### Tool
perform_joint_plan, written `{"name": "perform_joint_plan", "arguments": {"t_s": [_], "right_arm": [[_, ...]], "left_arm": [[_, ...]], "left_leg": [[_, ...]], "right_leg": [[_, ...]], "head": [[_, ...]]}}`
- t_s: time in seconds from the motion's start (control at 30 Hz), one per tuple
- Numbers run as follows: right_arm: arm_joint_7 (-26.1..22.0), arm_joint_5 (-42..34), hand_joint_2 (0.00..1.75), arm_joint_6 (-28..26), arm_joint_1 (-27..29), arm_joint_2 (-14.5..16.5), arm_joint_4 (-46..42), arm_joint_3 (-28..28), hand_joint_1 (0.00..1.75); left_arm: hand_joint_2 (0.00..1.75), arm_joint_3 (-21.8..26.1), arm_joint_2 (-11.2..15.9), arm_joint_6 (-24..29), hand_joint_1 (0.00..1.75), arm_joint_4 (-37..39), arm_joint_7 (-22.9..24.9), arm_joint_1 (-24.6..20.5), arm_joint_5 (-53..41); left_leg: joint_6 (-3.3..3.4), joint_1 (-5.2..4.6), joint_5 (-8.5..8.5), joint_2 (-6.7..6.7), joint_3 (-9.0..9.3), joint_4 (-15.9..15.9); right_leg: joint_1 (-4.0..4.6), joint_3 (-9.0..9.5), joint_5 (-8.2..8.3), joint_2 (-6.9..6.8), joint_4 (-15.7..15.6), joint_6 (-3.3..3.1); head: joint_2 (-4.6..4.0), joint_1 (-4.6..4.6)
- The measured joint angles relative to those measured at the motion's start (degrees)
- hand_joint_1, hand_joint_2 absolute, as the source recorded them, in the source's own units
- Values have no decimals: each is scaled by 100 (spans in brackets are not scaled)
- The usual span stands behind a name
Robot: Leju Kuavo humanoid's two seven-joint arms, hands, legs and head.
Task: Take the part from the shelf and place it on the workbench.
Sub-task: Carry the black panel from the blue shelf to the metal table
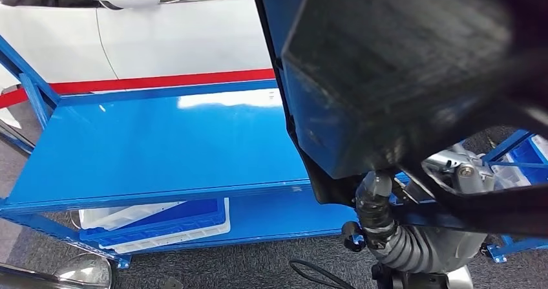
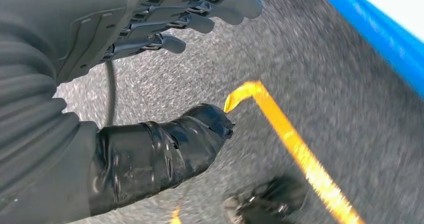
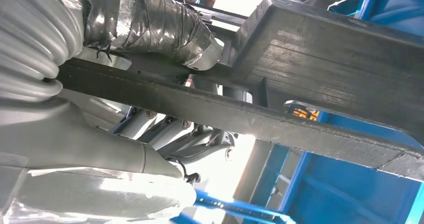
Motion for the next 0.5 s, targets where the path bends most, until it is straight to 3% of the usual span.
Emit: {"name": "perform_joint_plan", "arguments": {"t_s": [0.07, 0.13, 0.2, 0.23, 0.3, 0.37, 0.43, 0.5], "right_arm": [[25, 10, 175, 14, 54, 0, -28, 0, 175], [35, 10, 175, 23, 102, 1, -52, 0, 175], [39, -8, 175, 31, 141, 2, -60, 3, 175], [41, -23, 175, 33, 161, 2, -61, 9, 175], [41, -47, 175, 32, 203, 6, -67, 21, 175], [36, -50, 175, 26, 253, 11, -77, 27, 175], [31, -50, 175, 21, 308, 19, -85, 31, 175], [29, -50, 175, 26, 346, 26, -90, 34, 175]], "left_arm": [[175, -93, 78, -94, 0, 2, 27, 0, -95], [175, -180, 141, -131, 0, 2, 36, -15, -117], [175, -246, 195, -183, 0, 3, 66, -26, -95], [175, -266, 218, -212, 0, 3, 88, -27, -74], [175, -289, 256, -246, 0, 3, 134, -41, -29], [175, -320, 289, -254, 0, 4, 174, -71, -12], [175, -367, 314, -268, 0, 4, 207, -88, -19], [175, -401, 322, -291, 0, 4, 231, -79, -30]], "left_leg": [[-63, 20, -386, 5, -141, 361], [-101, 27, -919, 8, -322, 1029], [-105, 26, -1146, 8, -277, 1376], [-92, 21, -1109, 7, -90, 1244], [-36, 0, -913, 7, 534, 463], [48, -47, -776, 4, 934, -158], [126, -92, -691, -3, 945, -265], [191, -75, -542, 16, 905, -320]], "right_leg": [[-19, -95, 118, -23, -28, -80], [-5, -243, 231, -31, -24, -115], [13, -414, 344, -32, -6, -118], [18, -494, 398, -31, 5, -116], [22, -613, 501, -33, 19, -99], [27, -661, 605, -48, -4, -46], [18, -662, 713, -65, -55, 24], [14, -678, 754, -60, -83, 81]], "head": [[0, -15], [0, -27], [0, -28], [0, -28], [0, -28], [1, -25], [2, -22], [2, -25]]}}
